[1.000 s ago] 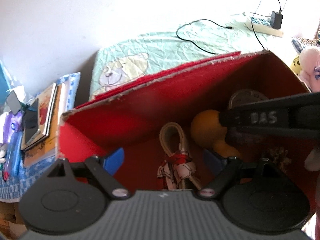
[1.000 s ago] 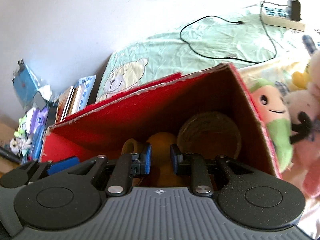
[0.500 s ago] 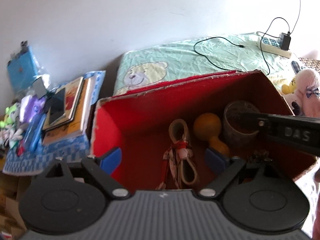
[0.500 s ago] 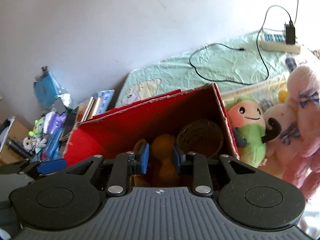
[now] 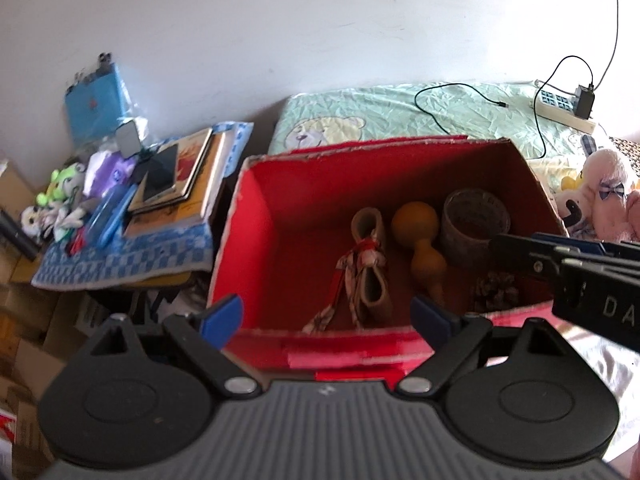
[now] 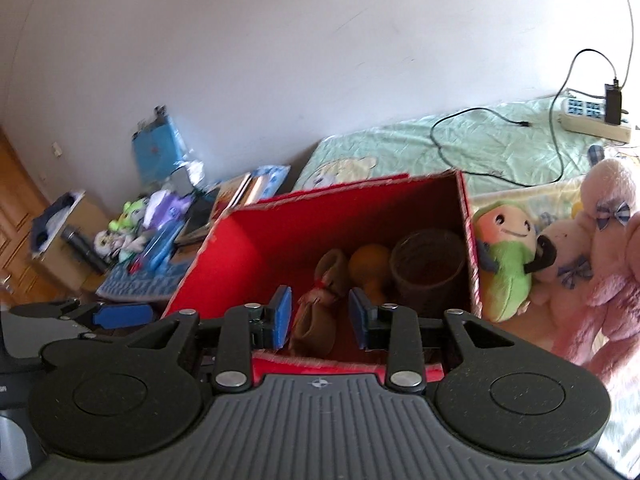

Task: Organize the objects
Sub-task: 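Withdraw the right gripper from the box toward the red gift box, then grasp the red gift box with gold characters using the right gripper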

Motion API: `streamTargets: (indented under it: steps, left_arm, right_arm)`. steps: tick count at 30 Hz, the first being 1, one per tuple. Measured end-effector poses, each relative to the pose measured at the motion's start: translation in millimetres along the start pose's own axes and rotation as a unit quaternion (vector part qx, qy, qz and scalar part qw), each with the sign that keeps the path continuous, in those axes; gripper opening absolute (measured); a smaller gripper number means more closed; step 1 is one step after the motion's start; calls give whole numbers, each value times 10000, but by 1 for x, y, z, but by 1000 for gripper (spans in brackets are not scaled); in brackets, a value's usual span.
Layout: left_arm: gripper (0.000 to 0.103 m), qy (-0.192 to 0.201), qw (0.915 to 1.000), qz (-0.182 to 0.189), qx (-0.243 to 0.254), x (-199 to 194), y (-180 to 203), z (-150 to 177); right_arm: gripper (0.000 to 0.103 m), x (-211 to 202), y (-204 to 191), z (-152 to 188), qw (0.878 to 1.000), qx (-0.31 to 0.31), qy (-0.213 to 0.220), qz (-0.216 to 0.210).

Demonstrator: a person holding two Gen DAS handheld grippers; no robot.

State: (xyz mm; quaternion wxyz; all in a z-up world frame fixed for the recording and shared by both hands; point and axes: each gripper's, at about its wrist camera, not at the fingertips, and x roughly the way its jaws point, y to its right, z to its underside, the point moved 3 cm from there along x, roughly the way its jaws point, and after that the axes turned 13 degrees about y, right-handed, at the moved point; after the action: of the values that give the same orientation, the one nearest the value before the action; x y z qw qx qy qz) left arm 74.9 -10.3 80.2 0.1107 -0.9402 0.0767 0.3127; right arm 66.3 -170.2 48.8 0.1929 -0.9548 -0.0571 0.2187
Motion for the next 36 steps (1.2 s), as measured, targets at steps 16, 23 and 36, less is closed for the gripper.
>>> streamTargets:
  steps: [16,23,36]
  left_arm:
    - [95,-577,9977,-347,-48,-2,-2,54]
    - [100,-846,9964,-52,-3,15,-1,74]
    - [100,-1379,9860,818,-450,41,-6,116]
  right_arm:
    - [36,-2,-3,47,9951,324,-837,-423]
    - [44,13,2,67,9870,736,-1369,-404]
    - [51,39,2,96,9736,1049,-2015,-207]
